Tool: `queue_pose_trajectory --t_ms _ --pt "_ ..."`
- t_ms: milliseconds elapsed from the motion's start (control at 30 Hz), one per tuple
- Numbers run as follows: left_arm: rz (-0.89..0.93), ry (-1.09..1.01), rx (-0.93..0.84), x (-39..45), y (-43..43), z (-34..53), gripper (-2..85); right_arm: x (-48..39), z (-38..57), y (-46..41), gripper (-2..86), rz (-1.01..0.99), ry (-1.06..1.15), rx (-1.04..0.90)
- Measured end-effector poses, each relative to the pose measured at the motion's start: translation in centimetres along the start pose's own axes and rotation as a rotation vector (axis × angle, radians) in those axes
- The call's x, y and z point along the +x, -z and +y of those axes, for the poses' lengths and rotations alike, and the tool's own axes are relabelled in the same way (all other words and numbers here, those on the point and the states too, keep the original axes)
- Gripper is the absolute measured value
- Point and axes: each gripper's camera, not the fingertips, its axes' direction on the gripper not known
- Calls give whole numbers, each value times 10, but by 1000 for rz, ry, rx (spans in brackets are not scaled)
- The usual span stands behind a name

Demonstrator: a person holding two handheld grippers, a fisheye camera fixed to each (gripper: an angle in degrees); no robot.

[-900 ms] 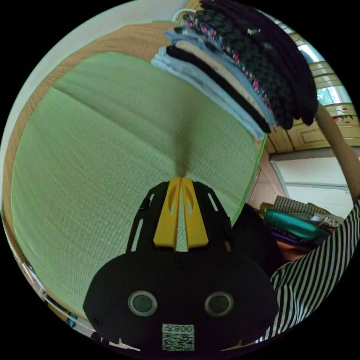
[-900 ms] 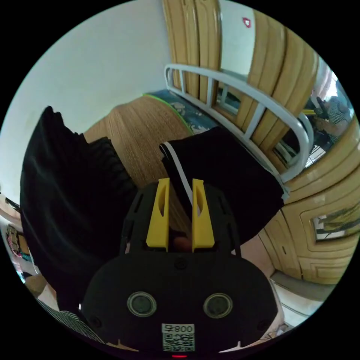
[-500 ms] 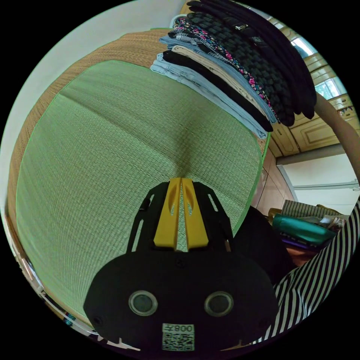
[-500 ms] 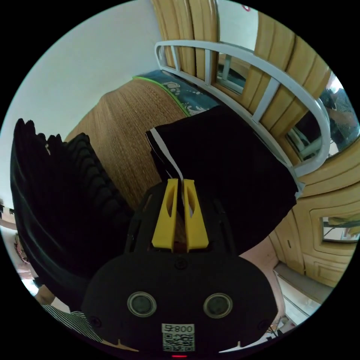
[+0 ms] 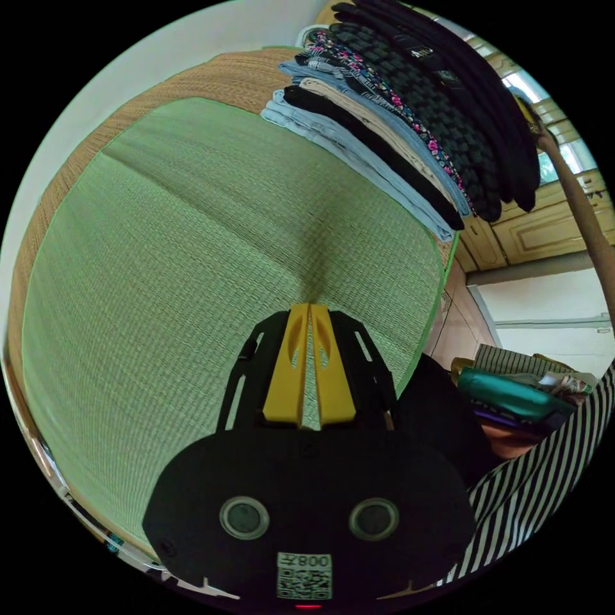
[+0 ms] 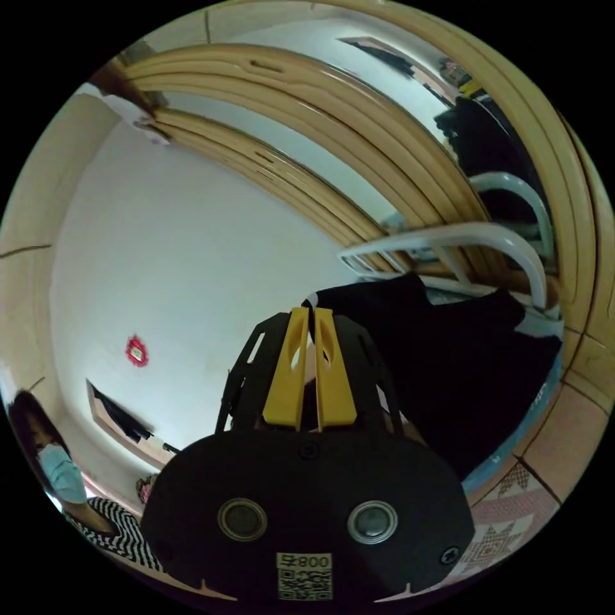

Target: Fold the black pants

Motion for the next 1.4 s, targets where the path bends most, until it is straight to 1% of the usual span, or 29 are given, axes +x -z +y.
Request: queue_pose_trajectory --t_ms 100,200,267,400,533,633,767,900,933,1000,1067,1233,1400 --pt "91 -26 -11 32 40 -16 2 -41 -3 23 10 -79 81 42" --pt "161 -35 74 69 99 -24 3 -90 -4 38 10 -196 164 84" --pt "239 -35 162 94 152 -27 6 -125 -3 46 10 -259 226 109" --pt "322 -63 325 131 245 -26 17 -216 14 60 9 -420 379 112" --pt "461 -114 542 177 364 -24 69 -302 57 64 8 -563 528 60" --pt "554 -168 714 215 455 -17 110 -352 110 54 7 -589 629 -12" --pt "512 -255 861 272 566 0 138 -377 185 24 6 -700 670 -126" --pt "458 -279 917 309 635 19 141 -379 277 -26 6 -818 650 -254" --pt "416 -264 929 319 653 28 137 -378 302 -43 6 -845 638 -293" --pt "349 -215 940 331 676 41 119 -379 340 -70 6 -871 623 -353" --pt "230 -93 929 342 700 59 74 -381 377 -98 6 -903 616 -418" --pt "181 154 949 342 741 105 36 -391 470 -188 7 -932 589 -599" --pt "136 372 1015 344 798 161 18 -396 530 -278 7 -954 523 -729"
